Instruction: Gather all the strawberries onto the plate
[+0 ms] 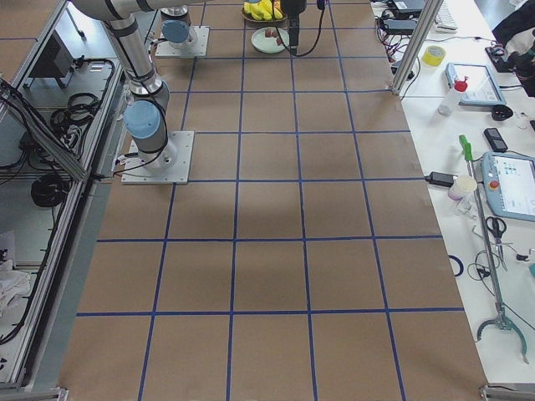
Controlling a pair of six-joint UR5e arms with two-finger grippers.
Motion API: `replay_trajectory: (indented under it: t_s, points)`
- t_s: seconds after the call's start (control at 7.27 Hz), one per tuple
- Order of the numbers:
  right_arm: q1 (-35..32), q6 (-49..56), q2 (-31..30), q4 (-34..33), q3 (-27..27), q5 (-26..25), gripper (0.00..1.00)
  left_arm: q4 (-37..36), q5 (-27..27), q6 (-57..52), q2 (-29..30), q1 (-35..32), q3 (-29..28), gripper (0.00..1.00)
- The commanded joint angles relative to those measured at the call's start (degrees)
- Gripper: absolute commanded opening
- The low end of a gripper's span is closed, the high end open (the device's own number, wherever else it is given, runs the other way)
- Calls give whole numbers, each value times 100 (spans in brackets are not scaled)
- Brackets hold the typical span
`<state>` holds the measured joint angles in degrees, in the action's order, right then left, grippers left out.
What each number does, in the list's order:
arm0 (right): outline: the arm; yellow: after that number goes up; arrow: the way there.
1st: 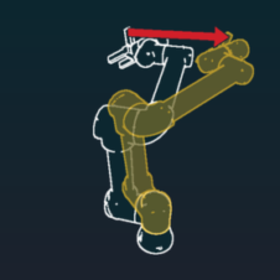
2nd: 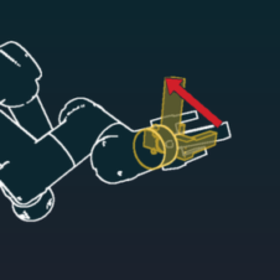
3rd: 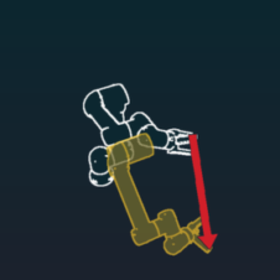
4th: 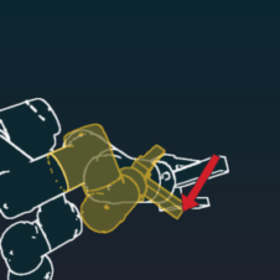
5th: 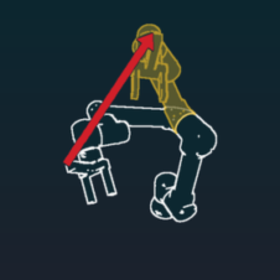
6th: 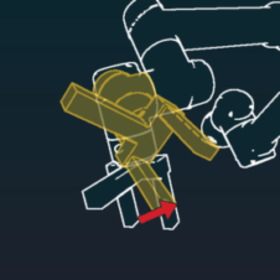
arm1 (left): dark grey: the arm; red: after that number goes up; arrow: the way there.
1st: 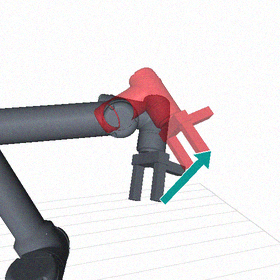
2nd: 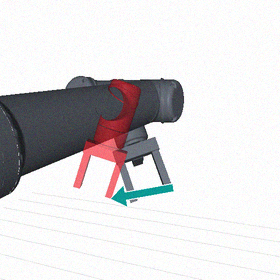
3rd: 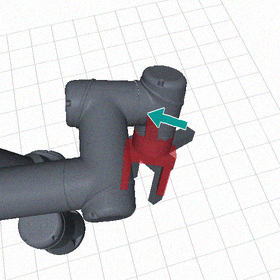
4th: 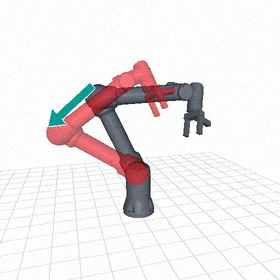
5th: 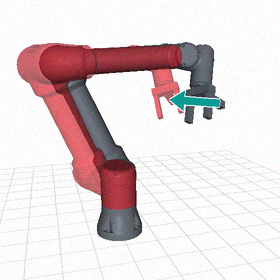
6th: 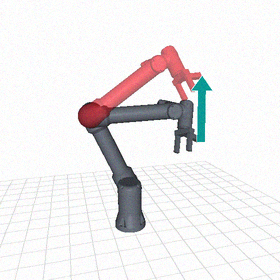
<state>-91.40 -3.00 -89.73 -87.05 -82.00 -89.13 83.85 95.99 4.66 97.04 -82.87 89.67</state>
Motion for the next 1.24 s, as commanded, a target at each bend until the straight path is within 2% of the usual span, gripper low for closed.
replay_trajectory:
  t_s: [0.0, 0.28, 0.55, 0.83, 0.96, 1.1]
  points:
    - [9, 1, -1, -5, 0, 2, 100, 0, -133, 18, -185, -54, -11, 100]
    - [0, -8, -1, 4, 0, 1, 100, 437, -46, -8, -334, -19, -72, 100]
    - [0, 1, 8, -5, 0, 10, 100, 439, -412, 97, -518, -211, -63, 100]
    - [0, 1, 8, -5, 0, 2, 100, 483, -459, 1, -711, -318, -90, 100]
    - [9, 1, 8, -5, 0, 1, 100, 666, -720, 0, -843, -327, -98, 100]
    - [9, 1, 8, -5, 0, 1, 100, 781, -670, -26, -879, -318, -99, 100]
